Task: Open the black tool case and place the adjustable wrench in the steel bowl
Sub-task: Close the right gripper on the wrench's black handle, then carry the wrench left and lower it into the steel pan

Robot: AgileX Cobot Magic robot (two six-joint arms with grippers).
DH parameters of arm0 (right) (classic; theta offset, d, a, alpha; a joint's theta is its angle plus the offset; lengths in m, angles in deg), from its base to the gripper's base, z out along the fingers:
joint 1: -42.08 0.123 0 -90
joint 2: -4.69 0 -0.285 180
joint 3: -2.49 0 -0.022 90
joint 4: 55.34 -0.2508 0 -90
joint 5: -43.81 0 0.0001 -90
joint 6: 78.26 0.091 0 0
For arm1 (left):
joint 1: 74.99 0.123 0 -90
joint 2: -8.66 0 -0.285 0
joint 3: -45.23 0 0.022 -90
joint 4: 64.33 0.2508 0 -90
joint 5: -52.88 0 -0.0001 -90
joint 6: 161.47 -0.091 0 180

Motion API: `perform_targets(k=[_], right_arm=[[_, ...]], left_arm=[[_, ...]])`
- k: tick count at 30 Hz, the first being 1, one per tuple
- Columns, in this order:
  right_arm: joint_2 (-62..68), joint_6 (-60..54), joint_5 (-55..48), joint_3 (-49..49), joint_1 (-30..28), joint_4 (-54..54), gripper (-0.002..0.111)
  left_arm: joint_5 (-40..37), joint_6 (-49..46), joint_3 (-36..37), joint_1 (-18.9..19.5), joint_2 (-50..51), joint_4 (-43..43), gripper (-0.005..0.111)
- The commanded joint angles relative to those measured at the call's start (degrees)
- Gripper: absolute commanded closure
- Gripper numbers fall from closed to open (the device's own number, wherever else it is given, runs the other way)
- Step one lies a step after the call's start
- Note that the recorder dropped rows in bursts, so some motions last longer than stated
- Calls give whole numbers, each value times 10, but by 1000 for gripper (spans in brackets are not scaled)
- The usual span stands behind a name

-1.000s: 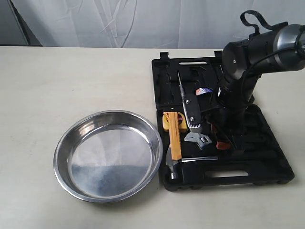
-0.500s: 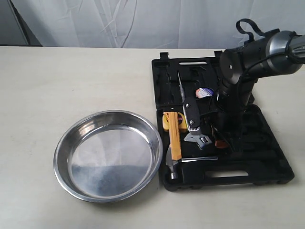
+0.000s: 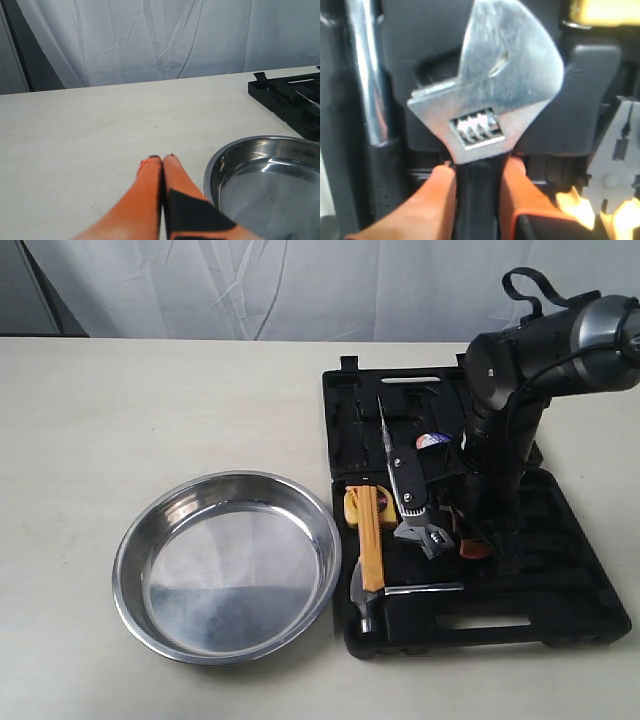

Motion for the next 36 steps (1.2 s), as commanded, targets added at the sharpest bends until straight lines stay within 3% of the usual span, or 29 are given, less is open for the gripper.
perform_targets(k=[1, 14, 23, 36], right_arm=[[-45, -3, -14, 2, 0, 4, 108], [-87, 0, -24, 3, 7, -40, 108], [-98, 45, 132, 57, 152, -155, 108], [28, 48, 138, 164, 215, -256, 108]], left_arm=[[0, 1, -2, -1, -1, -1, 107], [0, 1, -2, -1, -1, -1, 107], [0, 1, -2, -1, -1, -1, 107], [0, 1, -2, -1, -1, -1, 107]])
